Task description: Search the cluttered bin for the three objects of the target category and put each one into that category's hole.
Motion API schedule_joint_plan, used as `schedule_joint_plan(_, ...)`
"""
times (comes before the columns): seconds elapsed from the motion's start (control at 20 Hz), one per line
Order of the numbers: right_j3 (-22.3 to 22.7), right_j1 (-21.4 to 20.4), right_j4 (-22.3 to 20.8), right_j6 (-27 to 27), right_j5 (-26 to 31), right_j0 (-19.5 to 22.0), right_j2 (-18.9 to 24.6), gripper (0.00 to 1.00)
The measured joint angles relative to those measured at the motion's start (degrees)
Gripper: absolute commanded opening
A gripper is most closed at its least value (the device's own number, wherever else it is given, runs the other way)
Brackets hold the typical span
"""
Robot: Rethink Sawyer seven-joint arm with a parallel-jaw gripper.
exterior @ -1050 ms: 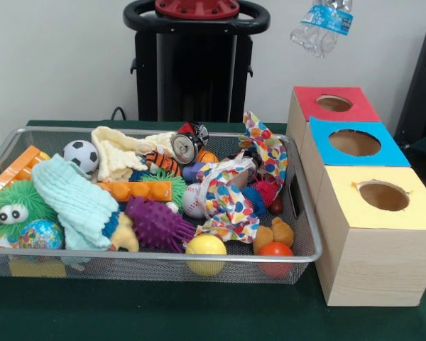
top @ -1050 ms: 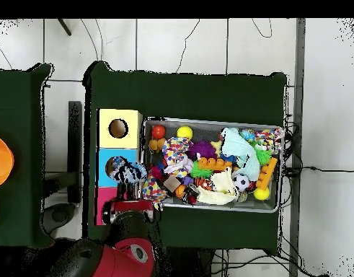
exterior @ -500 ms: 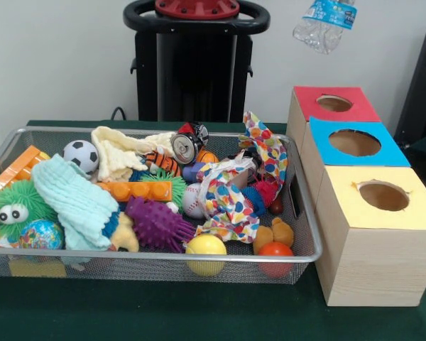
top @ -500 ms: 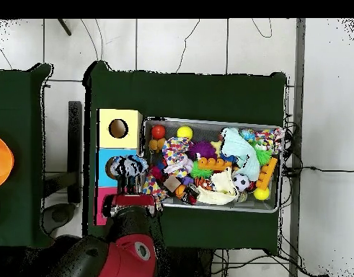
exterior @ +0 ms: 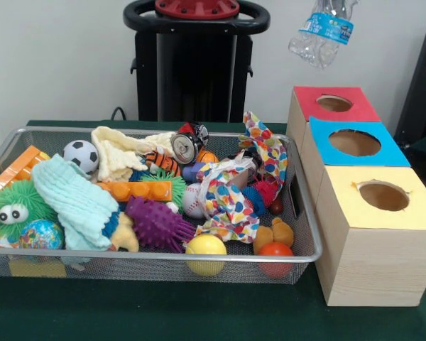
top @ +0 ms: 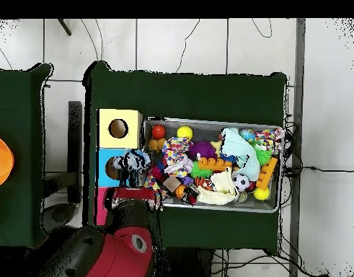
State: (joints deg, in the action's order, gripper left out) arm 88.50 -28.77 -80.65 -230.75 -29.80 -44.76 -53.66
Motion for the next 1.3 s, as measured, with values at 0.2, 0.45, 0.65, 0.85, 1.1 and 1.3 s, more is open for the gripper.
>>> schedule_joint_plan(0.2, -0.96, 1.52, -0.12, -0.01, 0.19, -0.01, 0.60, 0.00)
schedule_joint_plan(0.45, -2.22, 3.58, -0.29, -0.32, 0.19, -0.04, 1.10, 0.00)
schedule_joint_plan(0.65, -2.64, 5.24, -0.22, -0.32, 0.39, -0.03, 1.50, 0.00)
schedule_joint_plan(0.85, -2.65, 5.78, -0.11, -0.32, 1.35, 0.00, 1.97, 0.00)
schedule_joint_plan(1.1, -2.65, 5.73, 1.26, -0.32, 4.24, 0.51, 3.56, 0.00)
schedule_joint_plan(1.3, -2.65, 5.68, 2.13, -0.32, 6.43, 1.35, 5.55, 0.00)
